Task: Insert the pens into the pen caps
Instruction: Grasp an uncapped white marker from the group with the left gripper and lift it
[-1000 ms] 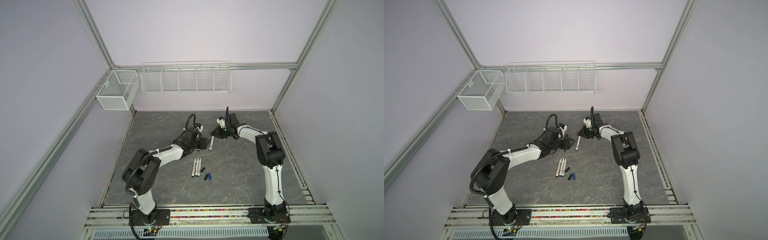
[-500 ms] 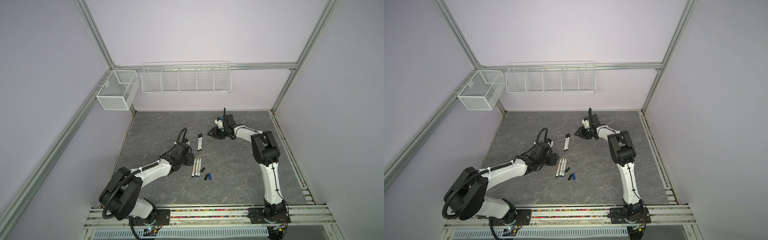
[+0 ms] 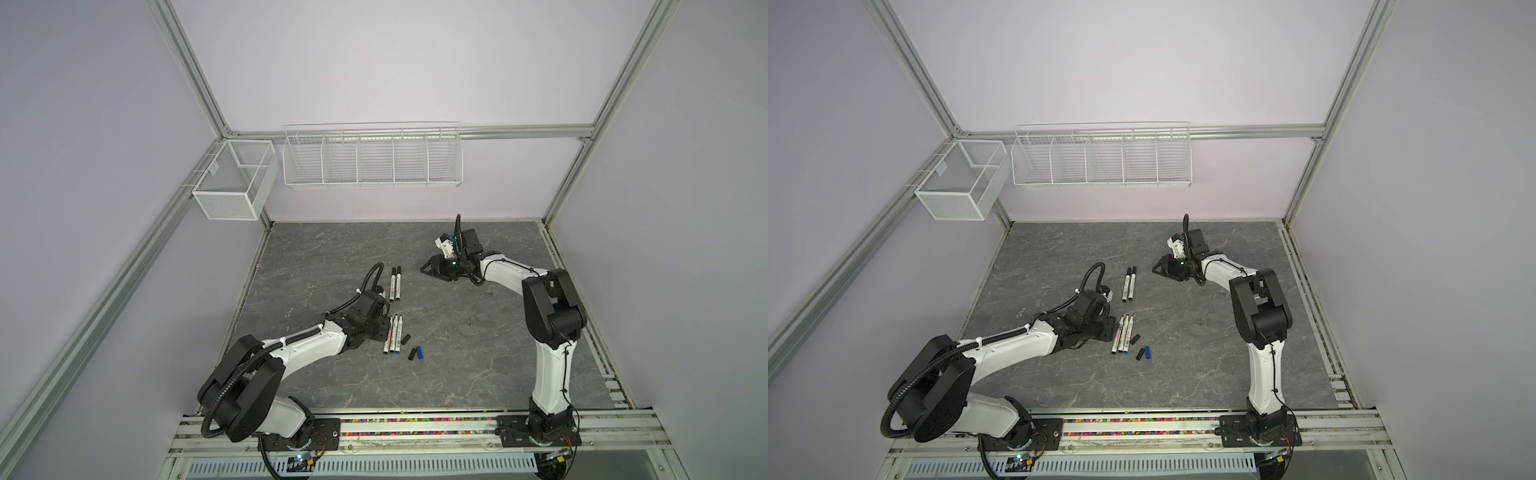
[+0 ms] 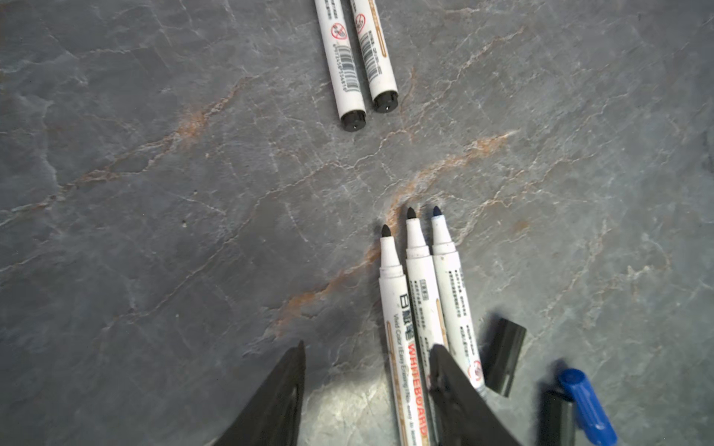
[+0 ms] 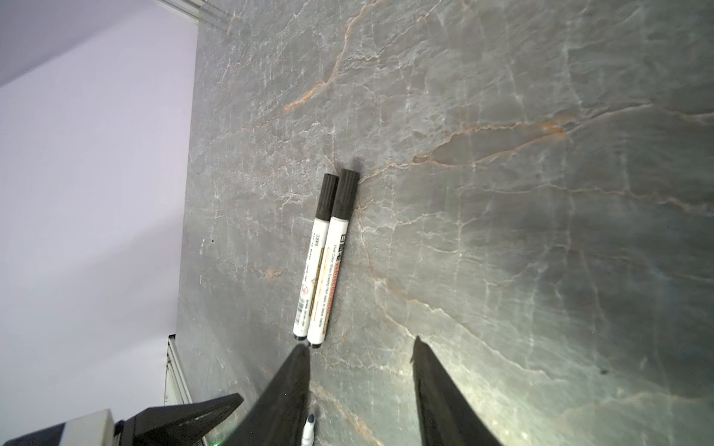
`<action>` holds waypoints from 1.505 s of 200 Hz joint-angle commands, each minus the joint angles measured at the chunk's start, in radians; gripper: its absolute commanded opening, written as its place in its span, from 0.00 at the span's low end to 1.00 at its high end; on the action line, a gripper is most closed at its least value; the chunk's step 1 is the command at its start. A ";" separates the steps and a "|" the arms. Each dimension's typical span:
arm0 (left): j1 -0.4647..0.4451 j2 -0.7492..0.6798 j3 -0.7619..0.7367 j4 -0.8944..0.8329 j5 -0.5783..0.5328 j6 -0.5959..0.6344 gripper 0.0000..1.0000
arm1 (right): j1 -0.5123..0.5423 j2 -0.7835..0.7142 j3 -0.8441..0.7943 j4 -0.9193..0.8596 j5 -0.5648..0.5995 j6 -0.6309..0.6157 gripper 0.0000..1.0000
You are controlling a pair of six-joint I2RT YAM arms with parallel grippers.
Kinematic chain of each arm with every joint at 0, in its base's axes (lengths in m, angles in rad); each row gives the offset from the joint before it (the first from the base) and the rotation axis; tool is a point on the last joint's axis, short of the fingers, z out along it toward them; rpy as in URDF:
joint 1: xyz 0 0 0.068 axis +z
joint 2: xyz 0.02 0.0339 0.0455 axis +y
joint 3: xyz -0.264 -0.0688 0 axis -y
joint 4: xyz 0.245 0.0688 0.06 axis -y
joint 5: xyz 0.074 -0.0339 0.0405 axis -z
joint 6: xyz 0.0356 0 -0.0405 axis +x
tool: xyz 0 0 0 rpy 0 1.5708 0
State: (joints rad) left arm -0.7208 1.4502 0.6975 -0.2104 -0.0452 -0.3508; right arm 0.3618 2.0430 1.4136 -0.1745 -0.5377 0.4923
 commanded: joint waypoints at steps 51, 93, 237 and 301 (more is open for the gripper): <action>-0.022 0.093 0.065 -0.079 -0.016 -0.012 0.44 | 0.005 -0.060 -0.074 0.000 0.013 -0.044 0.47; -0.040 0.107 0.085 -0.104 -0.035 -0.018 0.43 | -0.001 -0.057 -0.079 0.004 0.005 -0.044 0.47; -0.052 0.246 0.208 -0.285 -0.157 -0.080 0.00 | -0.024 -0.107 -0.120 0.034 0.031 -0.032 0.47; -0.049 0.037 0.237 0.023 -0.067 0.088 0.00 | -0.020 -0.207 -0.150 0.109 -0.092 -0.019 0.50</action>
State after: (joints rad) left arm -0.7727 1.6028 0.9421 -0.3870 -0.1833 -0.3431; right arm 0.3420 1.8984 1.2964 -0.1410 -0.5404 0.4648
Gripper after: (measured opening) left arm 0.093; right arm 0.499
